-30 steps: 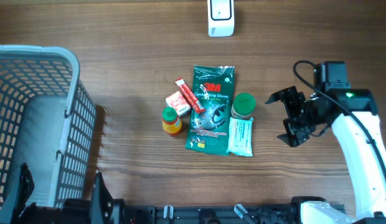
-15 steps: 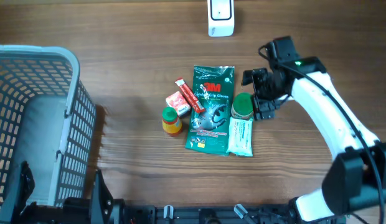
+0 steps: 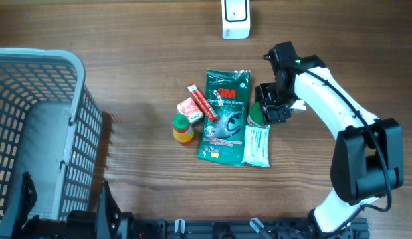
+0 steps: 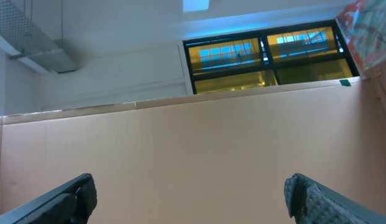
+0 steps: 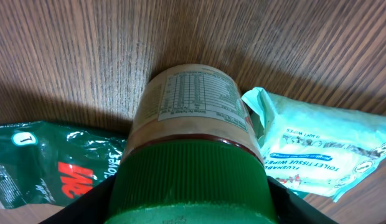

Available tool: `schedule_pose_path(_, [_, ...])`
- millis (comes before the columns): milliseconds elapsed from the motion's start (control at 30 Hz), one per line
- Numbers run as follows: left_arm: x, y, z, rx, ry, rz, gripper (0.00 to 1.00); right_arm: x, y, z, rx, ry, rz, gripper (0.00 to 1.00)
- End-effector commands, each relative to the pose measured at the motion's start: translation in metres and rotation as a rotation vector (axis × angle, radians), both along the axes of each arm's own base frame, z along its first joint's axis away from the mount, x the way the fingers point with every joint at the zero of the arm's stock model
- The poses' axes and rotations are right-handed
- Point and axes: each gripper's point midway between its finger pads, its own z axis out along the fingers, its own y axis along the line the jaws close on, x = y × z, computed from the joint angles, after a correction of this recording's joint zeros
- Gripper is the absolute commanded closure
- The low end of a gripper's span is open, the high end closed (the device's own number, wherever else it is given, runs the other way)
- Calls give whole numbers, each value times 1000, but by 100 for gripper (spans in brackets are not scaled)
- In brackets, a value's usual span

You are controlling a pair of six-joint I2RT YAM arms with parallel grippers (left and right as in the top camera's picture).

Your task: Scan the item barcode

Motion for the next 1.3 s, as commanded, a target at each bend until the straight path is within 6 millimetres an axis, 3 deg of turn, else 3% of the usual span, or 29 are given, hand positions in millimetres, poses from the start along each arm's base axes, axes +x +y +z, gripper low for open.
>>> schedule_pose_path(0, [0,3,-2,-11,-2,19,0,1,-9,-5,-62,-9,77,37])
schedule_pose_path(133, [0,3,-2,-11,-2,19,0,8,-20,-5,-92,-79,287,37])
schedule_pose_path(333, [0,3,-2,-11,-2,19,0,29,-64,5,-117,-252,932,35])
schedule_pose_path(467, [0,3,-2,-11,-2,19,0,21,-95,3,-240,-158,988,30])
schedule_pose_path(533, [0,3,-2,-11,-2,19,0,20,-94,3,-239,-157,990,23])
schedule_pose_path(633, [0,3,-2,-11,-2,19,0,19,-85,4,-192,-174,987,1])
schedule_pose_path(767, [0,3,-2,-11,-2,19,0,26,-72,16,-128,-226,978,0])
schedule_pose_path(867, [0,3,-2,-11,-2,19,0,26,-74,38,-135,-204,937,0])
schedule_pose_path(1000, [0,3,-2,-11,-2,19,0,23,-94,95,-265,-179,810,0])
schedule_pose_path(1267, [2,3,-4,-11,8,20,0,-34,-113,189,-382,-299,695,0])
